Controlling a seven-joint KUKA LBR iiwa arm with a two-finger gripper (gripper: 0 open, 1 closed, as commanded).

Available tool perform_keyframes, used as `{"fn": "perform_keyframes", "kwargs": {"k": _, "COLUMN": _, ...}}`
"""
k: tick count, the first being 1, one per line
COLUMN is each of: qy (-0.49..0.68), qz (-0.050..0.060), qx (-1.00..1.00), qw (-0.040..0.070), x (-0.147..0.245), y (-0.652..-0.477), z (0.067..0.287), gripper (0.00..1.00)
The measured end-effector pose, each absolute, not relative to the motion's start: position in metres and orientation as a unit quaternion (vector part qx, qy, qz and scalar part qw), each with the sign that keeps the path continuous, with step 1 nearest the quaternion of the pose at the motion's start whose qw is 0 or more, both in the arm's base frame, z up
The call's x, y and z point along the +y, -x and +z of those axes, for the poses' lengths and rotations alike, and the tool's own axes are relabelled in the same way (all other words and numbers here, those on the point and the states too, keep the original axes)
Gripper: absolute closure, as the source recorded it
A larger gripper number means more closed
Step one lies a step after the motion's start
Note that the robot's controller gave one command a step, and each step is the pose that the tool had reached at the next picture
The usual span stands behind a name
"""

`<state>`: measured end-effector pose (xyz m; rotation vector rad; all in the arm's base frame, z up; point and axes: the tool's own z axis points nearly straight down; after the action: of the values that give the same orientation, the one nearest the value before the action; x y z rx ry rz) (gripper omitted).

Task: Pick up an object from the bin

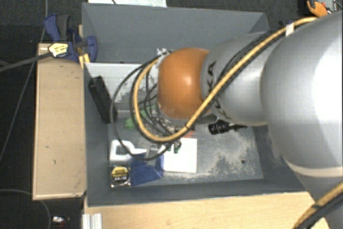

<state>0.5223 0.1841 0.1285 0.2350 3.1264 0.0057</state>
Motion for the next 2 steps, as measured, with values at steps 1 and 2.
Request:
{"fn": "perform_keyframes", "kwargs": {"k": 1, "qy": -0.062, "qz": 0.002, "qx": 0.998, "qw": 0.007, "x": 0.1953, "y": -0.5274, "z": 0.125, "gripper": 0.0}}
{"fn": "perform_keyframes", "kwargs": {"k": 2, "qy": -0.207, "qz": 0.004, "qx": 0.978, "qw": 0.006, "x": 0.2036, "y": -0.5293, "z": 0.1301, "gripper": 0.0}}
